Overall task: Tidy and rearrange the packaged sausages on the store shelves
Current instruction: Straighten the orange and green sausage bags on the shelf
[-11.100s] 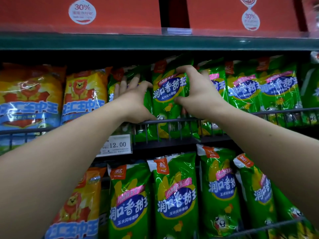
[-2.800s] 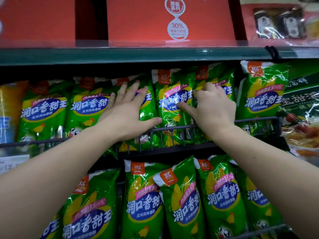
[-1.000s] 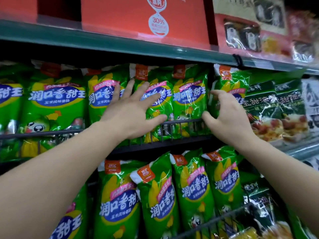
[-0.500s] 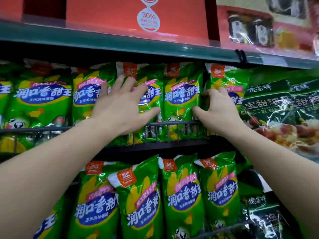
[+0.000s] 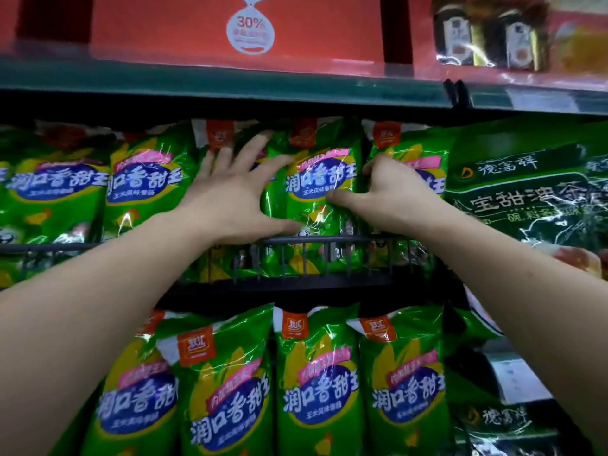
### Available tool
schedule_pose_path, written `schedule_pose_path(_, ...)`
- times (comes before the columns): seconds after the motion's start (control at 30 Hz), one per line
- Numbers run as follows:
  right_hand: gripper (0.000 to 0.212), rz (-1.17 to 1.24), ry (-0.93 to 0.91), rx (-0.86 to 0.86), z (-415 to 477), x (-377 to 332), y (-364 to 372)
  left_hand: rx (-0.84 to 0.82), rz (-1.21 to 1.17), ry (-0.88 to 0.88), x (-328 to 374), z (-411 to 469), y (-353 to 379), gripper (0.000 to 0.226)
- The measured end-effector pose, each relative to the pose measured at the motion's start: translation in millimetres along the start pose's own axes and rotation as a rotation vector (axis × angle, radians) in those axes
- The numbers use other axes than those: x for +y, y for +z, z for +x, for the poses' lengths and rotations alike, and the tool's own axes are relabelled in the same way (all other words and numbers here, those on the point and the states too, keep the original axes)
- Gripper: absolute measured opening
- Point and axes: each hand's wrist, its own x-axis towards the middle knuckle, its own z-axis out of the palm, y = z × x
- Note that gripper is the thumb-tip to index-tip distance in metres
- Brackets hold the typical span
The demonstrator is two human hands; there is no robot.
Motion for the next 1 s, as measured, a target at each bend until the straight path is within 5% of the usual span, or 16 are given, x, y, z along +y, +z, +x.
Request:
schedule_pose_path(0.27,0.087,0.116,0.019,-0.018,3.7,-3.7,2.1,0.023,0.005,-0.061,-4.7,0.1,-0.3,0.101)
schedule_pose_path(0.47,0.078,0.333,0.007,-0.018,2.3,-7.7,7.0,0.058,-0.054,-0.068,-15.1,-2.7,1.9,0.099)
schedule_pose_path(1.0,0.057,0.464,0.013,0.074,0.3,-2.0,16.8,-0.004,-0.044,-0.118,-6.1,-0.1,-2.6,0.106)
